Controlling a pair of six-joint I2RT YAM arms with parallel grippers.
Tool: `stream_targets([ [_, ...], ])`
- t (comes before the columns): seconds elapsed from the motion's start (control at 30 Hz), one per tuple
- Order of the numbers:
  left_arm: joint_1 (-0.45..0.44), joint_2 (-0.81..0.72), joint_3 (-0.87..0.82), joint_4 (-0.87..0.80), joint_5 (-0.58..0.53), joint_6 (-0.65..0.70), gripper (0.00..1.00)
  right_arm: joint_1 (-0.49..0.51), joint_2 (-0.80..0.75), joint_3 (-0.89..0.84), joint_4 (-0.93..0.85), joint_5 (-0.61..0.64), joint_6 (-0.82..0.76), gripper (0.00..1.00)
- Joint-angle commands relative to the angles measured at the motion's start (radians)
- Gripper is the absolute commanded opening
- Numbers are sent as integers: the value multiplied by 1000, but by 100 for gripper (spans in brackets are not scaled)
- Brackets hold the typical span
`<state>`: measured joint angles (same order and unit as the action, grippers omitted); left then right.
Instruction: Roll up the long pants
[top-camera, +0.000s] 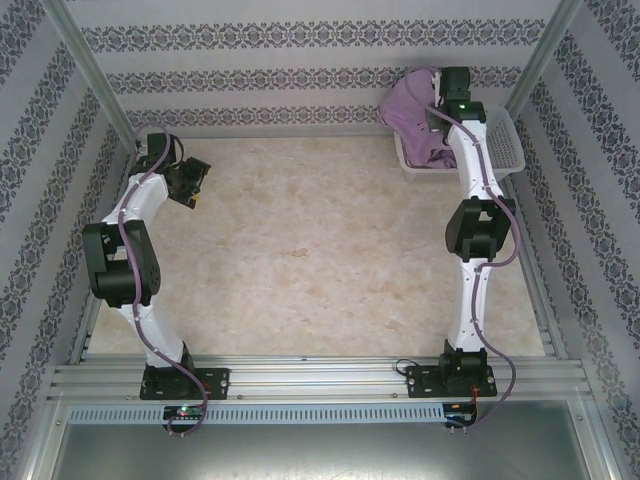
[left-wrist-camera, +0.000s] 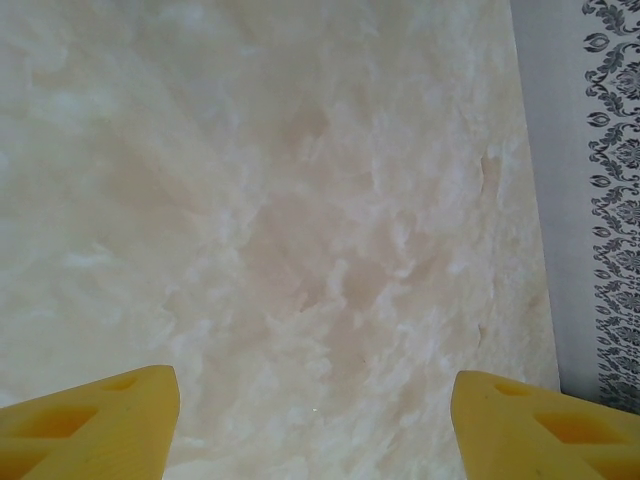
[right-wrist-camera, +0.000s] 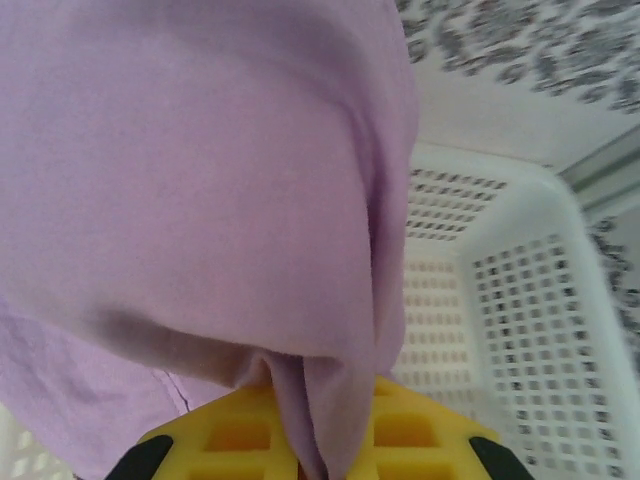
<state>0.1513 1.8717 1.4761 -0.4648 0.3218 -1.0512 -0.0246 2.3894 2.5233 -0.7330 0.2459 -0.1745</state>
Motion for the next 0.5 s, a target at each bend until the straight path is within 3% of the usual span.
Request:
stream_targets([
  [0.0,-6,33,23,-9,9,17,72,-10,-22,51,6,182,-1,0],
  [0.17,-6,54,24,0,22,19,72,-26,-24,10,-24,394,-25,0],
  [0.47,-6,83,51,-5,36,25,71,-78,-48,-90,-45,425,66,0],
])
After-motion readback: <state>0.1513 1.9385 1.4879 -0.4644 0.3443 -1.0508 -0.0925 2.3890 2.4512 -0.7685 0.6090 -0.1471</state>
